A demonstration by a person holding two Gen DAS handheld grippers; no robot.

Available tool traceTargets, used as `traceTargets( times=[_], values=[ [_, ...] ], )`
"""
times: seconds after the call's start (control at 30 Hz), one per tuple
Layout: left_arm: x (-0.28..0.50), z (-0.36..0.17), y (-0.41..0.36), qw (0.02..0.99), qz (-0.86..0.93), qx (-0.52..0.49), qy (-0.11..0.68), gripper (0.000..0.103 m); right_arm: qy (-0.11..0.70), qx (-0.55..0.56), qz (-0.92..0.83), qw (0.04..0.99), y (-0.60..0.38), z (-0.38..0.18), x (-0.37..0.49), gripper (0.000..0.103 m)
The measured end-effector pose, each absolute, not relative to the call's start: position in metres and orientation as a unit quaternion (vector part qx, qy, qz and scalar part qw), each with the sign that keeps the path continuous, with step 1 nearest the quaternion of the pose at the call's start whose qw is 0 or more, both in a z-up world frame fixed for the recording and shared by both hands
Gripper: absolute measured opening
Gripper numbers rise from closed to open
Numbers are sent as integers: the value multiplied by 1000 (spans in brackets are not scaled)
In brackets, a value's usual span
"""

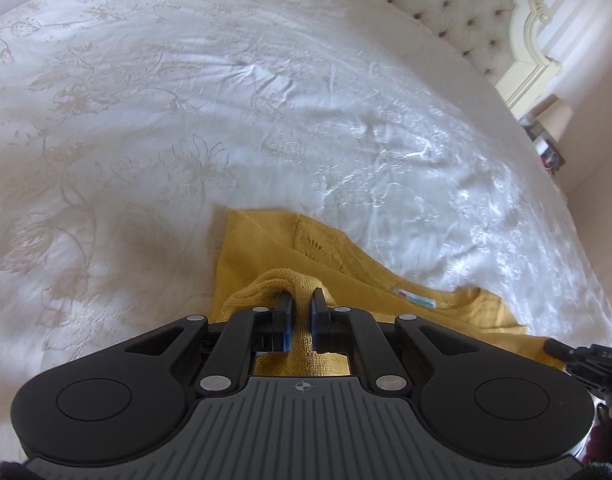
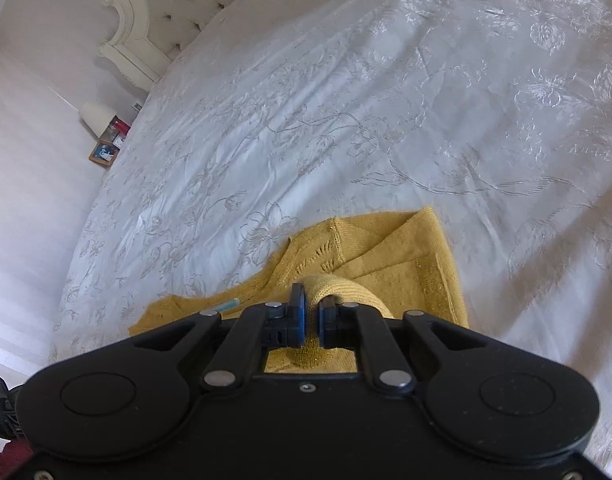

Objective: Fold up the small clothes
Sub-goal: 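Grasp the hem with both grippers and lift it toward the collar, then lay the hem over the collar and open both grippers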

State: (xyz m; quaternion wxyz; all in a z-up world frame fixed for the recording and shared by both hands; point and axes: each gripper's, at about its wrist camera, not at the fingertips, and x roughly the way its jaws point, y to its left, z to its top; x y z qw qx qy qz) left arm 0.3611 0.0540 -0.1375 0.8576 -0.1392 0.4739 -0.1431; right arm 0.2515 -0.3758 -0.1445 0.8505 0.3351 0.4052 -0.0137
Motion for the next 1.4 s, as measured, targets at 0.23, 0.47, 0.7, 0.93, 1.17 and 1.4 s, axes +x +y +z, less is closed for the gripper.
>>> traceTargets(
  times=[0.23, 0.47, 0.7, 0.93, 1.17, 1.4],
  values=[
    [397, -161, 42, 849, -131, -137, 494, 13, 432, 332, -46, 837, -386, -171, 276, 15],
    [419, -155, 58, 868, -90, -172, 456, 32, 444, 337, -58, 828, -391, -190, 283, 17],
    [408, -119, 64, 898, -112, -85, 417, 46, 404, 345, -68, 845, -393, -179, 274, 25],
    [344, -129, 26, 881, -182, 71, 431, 49, 371, 272, -86, 883, -376, -154, 250, 74],
    [329, -166, -11, 849, -208, 83, 479, 49, 425, 184, -22, 886, -338, -157, 255, 73],
    [350, -189, -27, 839, -198, 123, 491, 49, 481, 69, 32, 874, -299, -184, 280, 73]
  ],
)
